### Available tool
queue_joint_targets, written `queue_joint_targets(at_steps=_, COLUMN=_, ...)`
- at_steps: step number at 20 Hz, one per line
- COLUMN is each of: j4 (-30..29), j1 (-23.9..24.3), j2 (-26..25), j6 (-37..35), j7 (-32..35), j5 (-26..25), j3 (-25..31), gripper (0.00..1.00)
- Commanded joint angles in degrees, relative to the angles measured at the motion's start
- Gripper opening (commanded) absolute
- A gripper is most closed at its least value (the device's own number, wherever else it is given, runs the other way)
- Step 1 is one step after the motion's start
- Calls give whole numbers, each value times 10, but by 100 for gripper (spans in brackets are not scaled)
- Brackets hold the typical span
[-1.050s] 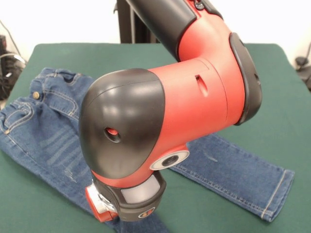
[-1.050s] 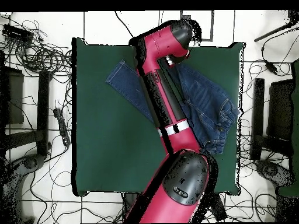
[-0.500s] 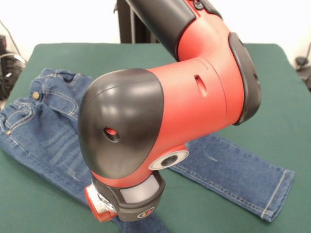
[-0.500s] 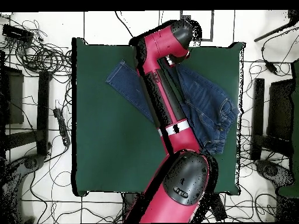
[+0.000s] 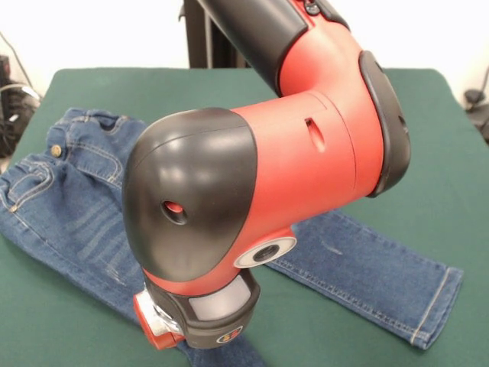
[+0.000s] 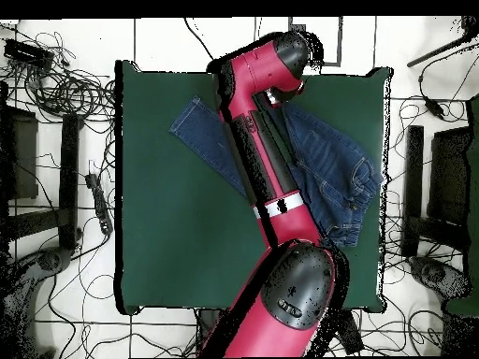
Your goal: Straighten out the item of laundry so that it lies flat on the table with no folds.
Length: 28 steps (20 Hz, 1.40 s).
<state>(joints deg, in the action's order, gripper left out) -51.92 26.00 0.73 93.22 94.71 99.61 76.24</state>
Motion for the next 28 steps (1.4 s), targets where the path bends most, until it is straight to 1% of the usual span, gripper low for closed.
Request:
queue_joint_targets(at_steps=1, j4=-22, j1=-22, j2=10, j6=31, j7=90, j5=55, j3=15, gripper=0)
queue_joint_targets(at_steps=2, j4=-24, j1=-22, j2=10, j6=25, j7=88, j5=53, j3=14, gripper=0)
queue_joint_targets(at_steps=3, j4=-24, j1=-21, j2=10, j6=27, j7=89, j5=55, j3=14, gripper=100)
queue_joint_targets(at_steps=10, j4=-32, j1=-18, j2=12, j6=21, j7=91, j5=61, j3=12, gripper=100)
queue_joint_targets(at_steps=12, j4=-28, j1=-19, j2=11, j6=26, j7=95, j5=64, j3=16, gripper=100)
queue_joint_targets(at_steps=14, j4=-20, j1=-25, j2=11, j6=50, j7=104, j5=62, j3=12, gripper=100)
queue_joint_targets(at_steps=15, j4=-20, j1=-24, j2=11, j6=52, j7=108, j5=69, j3=16, gripper=100)
queue_joint_targets(at_steps=18, j4=-12, j1=-28, j2=7, j6=47, j7=108, j5=60, j3=17, gripper=100)
queue_joint_targets(at_steps=22, j4=-19, j1=-28, j2=25, j6=67, j7=114, j5=75, j3=17, gripper=100)
queue_joint_targets(at_steps=28, j4=-19, j1=-29, j2=32, j6=73, j7=113, j5=73, j3=16, gripper=100)
